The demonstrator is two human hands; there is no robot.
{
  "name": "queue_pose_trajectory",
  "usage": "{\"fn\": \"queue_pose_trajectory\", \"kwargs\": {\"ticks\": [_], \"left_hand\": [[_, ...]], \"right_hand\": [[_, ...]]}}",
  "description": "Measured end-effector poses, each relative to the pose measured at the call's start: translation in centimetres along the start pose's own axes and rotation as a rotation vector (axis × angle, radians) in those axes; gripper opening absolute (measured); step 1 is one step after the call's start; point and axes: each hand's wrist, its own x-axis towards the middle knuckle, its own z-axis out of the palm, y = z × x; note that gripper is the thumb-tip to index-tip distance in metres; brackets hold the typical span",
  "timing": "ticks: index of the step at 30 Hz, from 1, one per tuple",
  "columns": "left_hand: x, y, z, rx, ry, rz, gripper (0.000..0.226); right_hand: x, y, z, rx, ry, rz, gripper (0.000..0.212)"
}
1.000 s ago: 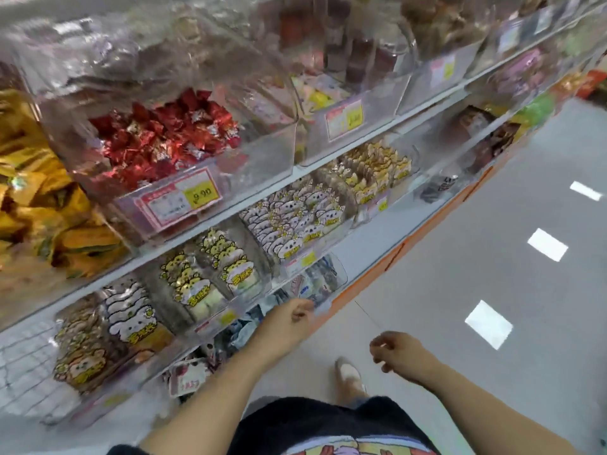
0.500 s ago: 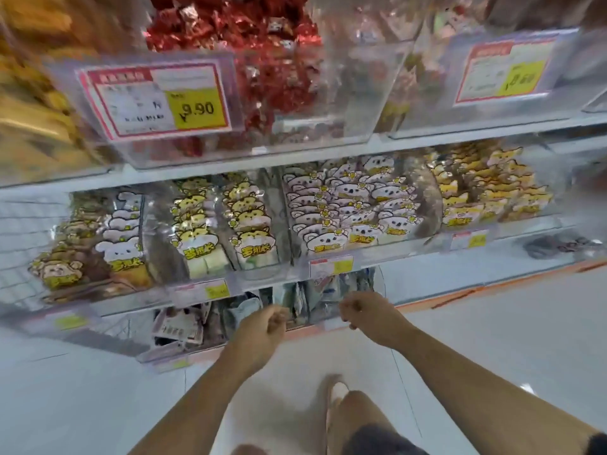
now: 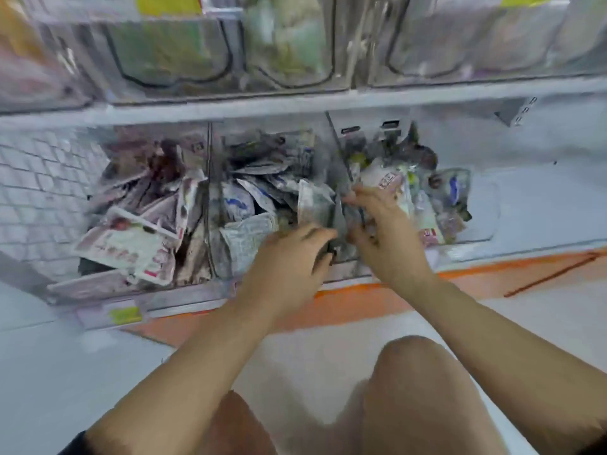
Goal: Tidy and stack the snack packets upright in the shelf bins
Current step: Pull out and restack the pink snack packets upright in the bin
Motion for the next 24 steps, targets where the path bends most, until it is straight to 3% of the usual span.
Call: {"fn": "queue_pose_trajectory", "kwargs": {"ticks": [3,8,16,24], "left_hand": [[-1.1,0.0,1.0,-0.006,0.027,-0.016,0.035],[-1.9,0.7,1.3,0.042,0.033,-0.026,0.033],[-3.1,3.4,0.9,0.171,-0.069,-0.143,0.043],[-4.9,5.8,0.3,0.200,-0.191,-0.285,0.054]], "right_hand": [[-1.5,0.2,0.0,0.008,-0.012,-0.002,0.034],[-3.3,0.8,-1.6,-0.039,-0.172,-0.053,0.046],[-5.8,-0.2,-4.8,-0.107,-0.346,0.054,0.046],[-7.6,2.6,-7.0,-0.137,-0.311,0.117,0.046]]}}
